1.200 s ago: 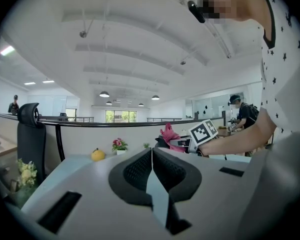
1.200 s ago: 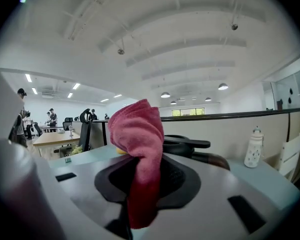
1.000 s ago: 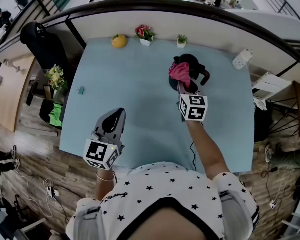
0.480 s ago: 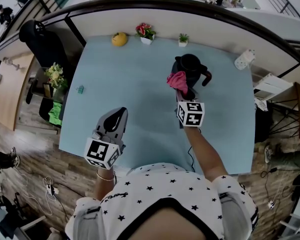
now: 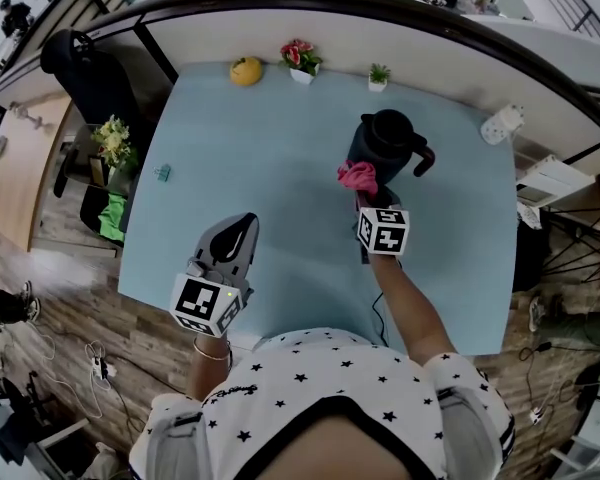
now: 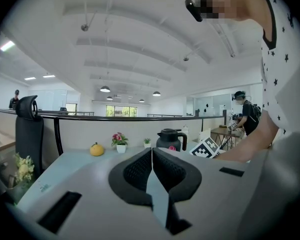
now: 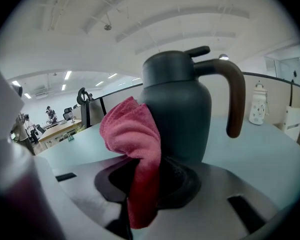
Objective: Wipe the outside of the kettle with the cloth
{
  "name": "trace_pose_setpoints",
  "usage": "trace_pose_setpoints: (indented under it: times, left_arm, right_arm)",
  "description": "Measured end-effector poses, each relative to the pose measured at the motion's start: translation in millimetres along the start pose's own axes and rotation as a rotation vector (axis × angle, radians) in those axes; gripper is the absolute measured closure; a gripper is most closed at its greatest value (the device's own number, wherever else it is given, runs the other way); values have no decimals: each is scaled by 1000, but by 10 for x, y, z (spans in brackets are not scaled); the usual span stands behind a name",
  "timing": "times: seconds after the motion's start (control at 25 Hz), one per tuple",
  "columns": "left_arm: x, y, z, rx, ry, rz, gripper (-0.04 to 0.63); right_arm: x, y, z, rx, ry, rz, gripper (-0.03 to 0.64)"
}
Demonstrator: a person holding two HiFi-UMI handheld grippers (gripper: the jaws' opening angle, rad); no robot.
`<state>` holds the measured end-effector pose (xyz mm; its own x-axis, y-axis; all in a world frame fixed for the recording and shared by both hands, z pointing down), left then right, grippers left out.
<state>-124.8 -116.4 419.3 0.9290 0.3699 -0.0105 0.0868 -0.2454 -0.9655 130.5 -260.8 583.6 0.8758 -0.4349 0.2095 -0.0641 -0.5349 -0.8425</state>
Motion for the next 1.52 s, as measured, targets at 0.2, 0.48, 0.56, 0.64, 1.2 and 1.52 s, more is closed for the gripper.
trace_pose_setpoints:
  times: [0.2, 0.48, 0.56, 0.64, 1.2, 1.52]
  left_arm:
    - [-29, 16, -60, -6, 5, -9, 566]
    - [-40, 16, -98, -8, 4, -9, 566]
    - [-48, 13, -99, -8, 7, -9, 566]
    - [-56, 10, -97, -9, 9, -10, 566]
    - [-7, 26, -42, 12, -15, -6, 566]
    - [-79, 8, 35, 8, 3, -7, 566]
  right_arm:
    - [50, -146, -107, -55, -3, -4, 525]
    - [128, -307, -189, -99, -7, -47, 524]
    - [144, -328, -203, -108, -9, -49, 523]
    - [152, -340, -222, -113, -8, -54, 523]
    - [-307, 191, -44, 21, 161, -38, 528]
    - [-449, 939, 30, 246, 239, -198, 528]
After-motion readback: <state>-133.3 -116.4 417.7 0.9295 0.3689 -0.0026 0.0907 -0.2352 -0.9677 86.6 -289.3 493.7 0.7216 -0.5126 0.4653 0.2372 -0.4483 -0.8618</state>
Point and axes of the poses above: the fingertips, and each gripper's own axes: z backward along the fingers, x to its right, y out of its top, the point moved 6 cm from there along z, backward along the fingers, and after that the axes turned 6 degrees about y, right-handed, at the moved point
